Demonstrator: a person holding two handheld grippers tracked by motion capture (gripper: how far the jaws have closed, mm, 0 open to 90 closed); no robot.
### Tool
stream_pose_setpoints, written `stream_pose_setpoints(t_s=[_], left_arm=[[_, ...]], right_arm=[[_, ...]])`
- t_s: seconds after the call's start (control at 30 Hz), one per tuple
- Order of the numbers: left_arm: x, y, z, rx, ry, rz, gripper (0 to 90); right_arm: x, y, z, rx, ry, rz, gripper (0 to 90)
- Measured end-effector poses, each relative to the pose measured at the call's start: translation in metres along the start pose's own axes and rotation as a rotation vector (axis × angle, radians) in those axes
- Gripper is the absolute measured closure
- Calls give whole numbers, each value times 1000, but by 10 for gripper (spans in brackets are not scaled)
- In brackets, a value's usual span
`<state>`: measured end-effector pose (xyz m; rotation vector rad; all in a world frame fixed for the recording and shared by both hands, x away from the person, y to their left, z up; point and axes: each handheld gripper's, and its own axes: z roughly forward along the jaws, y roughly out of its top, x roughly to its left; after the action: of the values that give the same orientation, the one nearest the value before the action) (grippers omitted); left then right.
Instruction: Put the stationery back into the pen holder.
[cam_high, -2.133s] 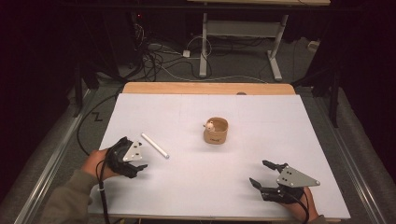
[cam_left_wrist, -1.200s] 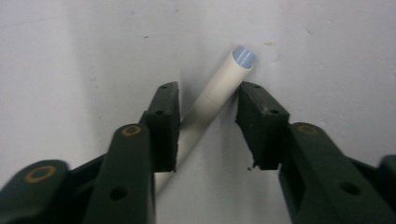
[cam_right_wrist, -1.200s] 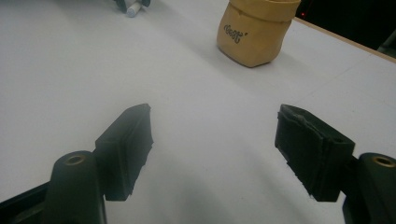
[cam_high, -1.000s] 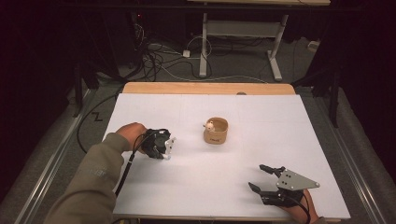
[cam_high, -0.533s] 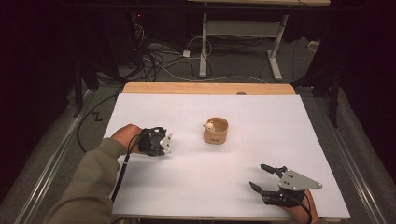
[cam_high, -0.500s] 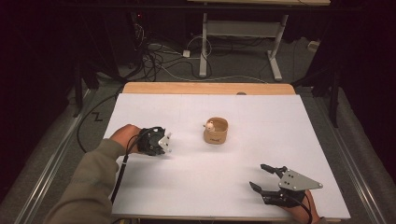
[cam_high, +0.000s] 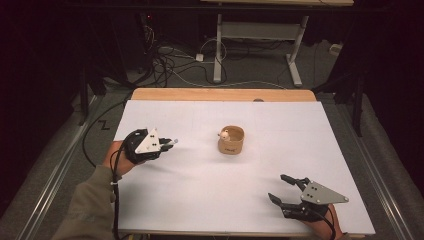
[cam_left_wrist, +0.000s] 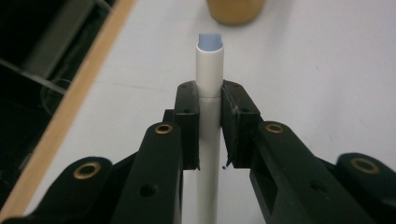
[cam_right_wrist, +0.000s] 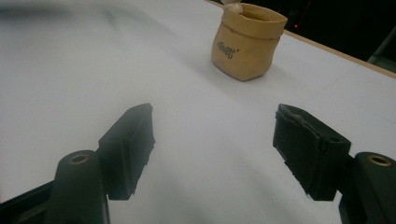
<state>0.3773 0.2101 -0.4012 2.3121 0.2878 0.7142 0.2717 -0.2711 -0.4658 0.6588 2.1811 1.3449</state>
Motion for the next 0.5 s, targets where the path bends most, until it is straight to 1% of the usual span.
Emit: stream_pose_setpoints(t_s=[0.03,0.1,0.13,0.17,0.23,0.27,0.3,0.33,0.4,0.43,0.47,0.5], left_arm=[[-1,-1,-1,-31,19,-12,758],[-4,-1,-2,-83,47,-51,758],[-4,-1,-2,-83,47,-51,757],[-6,-3,-2,-130,73,-94,757],[-8,-4,-2,-175,95,-132,758],[-8,-4,-2,-196,98,-147,758],[-8,-4,-2,-196,98,-147,758],[-10,-4,-2,-233,108,-173,758],[-11,-5,0,-268,103,-202,758],[-12,-4,0,-279,110,-212,758],[-12,-4,0,-279,110,-212,758],[-12,-5,2,-307,104,-238,758]], right_arm=[[0,0,0,0,0,2,295],[0,0,0,1,-4,-1,295],[0,0,0,1,-9,-3,294],[1,0,0,-2,-12,-3,293],[1,0,0,-5,-19,-7,293],[1,0,0,-7,-24,-11,293],[1,0,-1,-7,-28,-14,293],[1,0,-1,-9,-27,-14,293],[1,0,0,-9,-33,-17,292],[1,0,0,-10,-35,-18,292],[1,0,-1,-12,-34,-17,292],[1,0,-1,-14,-37,-18,292]])
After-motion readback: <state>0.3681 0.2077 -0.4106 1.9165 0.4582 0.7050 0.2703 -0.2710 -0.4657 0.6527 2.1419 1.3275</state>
